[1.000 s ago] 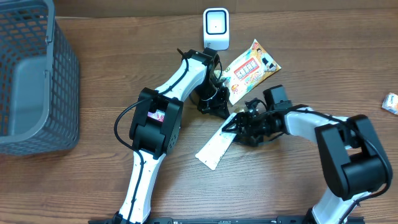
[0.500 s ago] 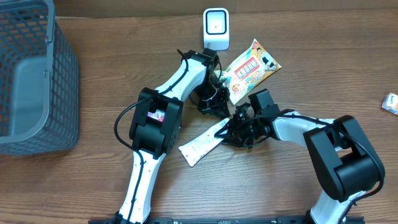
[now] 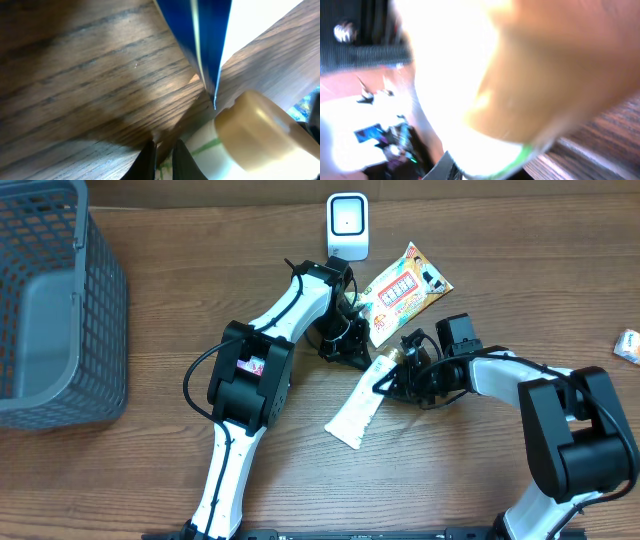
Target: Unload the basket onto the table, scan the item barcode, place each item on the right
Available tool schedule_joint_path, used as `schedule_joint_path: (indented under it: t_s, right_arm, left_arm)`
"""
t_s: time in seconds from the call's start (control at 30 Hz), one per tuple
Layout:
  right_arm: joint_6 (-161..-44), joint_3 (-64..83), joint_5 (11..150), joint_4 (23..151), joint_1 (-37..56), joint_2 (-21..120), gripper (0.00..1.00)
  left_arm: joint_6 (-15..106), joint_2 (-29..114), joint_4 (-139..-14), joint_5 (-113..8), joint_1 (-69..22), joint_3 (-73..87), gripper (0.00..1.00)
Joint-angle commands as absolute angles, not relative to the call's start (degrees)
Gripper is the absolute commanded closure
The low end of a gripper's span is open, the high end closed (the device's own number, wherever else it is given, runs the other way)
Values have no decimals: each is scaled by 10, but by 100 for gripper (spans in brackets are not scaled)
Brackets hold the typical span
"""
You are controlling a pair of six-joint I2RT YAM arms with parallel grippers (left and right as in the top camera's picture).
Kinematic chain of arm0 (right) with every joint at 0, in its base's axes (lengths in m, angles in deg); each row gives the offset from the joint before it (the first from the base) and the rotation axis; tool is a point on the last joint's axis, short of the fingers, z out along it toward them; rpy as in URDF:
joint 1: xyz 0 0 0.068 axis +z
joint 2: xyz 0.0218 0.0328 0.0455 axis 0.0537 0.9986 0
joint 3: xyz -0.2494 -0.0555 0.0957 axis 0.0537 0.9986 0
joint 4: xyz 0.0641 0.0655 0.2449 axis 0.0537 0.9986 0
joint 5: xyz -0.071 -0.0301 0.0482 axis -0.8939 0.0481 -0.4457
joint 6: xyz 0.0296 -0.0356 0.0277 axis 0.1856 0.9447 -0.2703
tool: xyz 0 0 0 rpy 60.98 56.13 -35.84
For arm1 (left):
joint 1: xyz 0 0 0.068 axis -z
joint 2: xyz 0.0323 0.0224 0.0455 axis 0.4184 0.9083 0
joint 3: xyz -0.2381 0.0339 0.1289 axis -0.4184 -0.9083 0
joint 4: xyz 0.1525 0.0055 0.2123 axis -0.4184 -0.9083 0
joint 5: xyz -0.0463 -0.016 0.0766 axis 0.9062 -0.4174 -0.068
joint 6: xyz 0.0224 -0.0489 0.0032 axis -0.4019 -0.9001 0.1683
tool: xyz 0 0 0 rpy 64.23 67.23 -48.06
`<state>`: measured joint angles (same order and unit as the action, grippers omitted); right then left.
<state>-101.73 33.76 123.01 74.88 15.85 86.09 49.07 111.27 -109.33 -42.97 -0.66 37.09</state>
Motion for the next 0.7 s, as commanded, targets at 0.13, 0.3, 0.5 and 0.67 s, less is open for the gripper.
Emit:
schedule_joint_path:
  t_s: [0.13,0.3,0.5,0.67]
  right_arm:
    - [-828,300,1227,765,158,829,96]
    - [-809,287,1311,748,158,829,96]
    - [-819,284,1284,762,157,829,96]
    - [-830,268,1205,806,157,828,96]
  left_arm:
    - [499,1148,-1078,-522,-17,350,88]
    - [499,1148,-1078,-522,-16,350,85]
    - [499,1148,-1078,-522,-15,350,65]
    - [499,1148,-1078,-522,-15,350,9]
